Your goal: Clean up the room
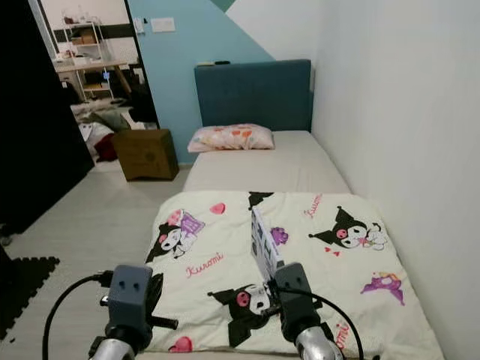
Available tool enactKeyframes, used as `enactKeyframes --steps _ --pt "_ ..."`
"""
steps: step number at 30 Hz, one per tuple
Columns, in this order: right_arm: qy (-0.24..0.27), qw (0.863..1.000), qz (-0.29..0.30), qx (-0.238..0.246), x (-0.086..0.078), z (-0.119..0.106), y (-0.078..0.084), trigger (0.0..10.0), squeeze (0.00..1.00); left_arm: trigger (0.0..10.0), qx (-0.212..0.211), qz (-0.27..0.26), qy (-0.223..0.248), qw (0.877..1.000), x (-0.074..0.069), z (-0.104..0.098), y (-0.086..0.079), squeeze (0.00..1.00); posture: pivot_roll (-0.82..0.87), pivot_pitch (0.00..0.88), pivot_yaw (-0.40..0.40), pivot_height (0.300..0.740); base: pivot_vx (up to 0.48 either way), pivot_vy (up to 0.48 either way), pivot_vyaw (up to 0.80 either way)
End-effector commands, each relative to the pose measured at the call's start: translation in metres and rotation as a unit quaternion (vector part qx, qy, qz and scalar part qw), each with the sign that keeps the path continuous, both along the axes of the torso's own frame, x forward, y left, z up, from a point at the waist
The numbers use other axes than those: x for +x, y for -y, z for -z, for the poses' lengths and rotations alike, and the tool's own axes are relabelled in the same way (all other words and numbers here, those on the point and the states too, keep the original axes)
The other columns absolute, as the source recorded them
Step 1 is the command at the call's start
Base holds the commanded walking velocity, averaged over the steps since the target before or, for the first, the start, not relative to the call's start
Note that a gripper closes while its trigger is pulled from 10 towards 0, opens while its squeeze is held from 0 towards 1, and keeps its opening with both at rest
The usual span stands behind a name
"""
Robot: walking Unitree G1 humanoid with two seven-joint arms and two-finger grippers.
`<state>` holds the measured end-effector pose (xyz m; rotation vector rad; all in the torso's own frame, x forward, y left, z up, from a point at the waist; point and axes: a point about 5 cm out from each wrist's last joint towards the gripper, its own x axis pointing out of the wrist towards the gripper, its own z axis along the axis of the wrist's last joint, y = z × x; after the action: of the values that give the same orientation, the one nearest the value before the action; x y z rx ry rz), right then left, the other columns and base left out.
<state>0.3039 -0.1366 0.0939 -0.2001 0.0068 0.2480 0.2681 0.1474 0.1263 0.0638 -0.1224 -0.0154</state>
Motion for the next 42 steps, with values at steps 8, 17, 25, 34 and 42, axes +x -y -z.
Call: enactKeyframes --steps 8,17,25,34,42 --pt "0.023 1.000 -0.001 0.006 0.0004 -0.0079 0.0002 10.0 0.00 10.0 -0.005 -0.003 -0.010 1.000 -0.0011 0.0056 -0.0009 0.00 -0.07 0.097 0.022 0.740 0.000 0.000 0.00" --pt "0.023 1.000 -0.003 0.007 0.0010 -0.0081 -0.0001 10.0 0.00 10.0 -0.010 -0.004 -0.011 1.000 -0.0007 0.0059 -0.0028 0.00 -0.06 0.096 0.018 0.740 0.000 0.035 0.00" --pt "0.016 1.000 -0.001 0.007 0.0000 -0.0044 -0.0005 10.0 0.00 10.0 -0.011 -0.001 -0.012 1.000 -0.0030 0.0063 -0.0040 0.00 -0.06 0.101 0.019 0.740 0.000 0.300 0.00" --pt "0.010 1.000 0.003 0.011 -0.0005 -0.0026 0.0004 10.0 0.00 10.0 0.002 0.006 -0.007 1.000 -0.0038 0.0048 -0.0024 0.00 -0.05 0.105 0.022 0.740 0.000 0.000 0.00" --pt "0.006 1.000 0.016 0.008 -0.0009 -0.0001 0.0033 10.0 0.00 10.0 0.011 0.016 -0.014 1.000 -0.0026 0.0066 -0.0005 0.00 -0.06 0.104 0.028 0.740 0.000 0.000 0.00"
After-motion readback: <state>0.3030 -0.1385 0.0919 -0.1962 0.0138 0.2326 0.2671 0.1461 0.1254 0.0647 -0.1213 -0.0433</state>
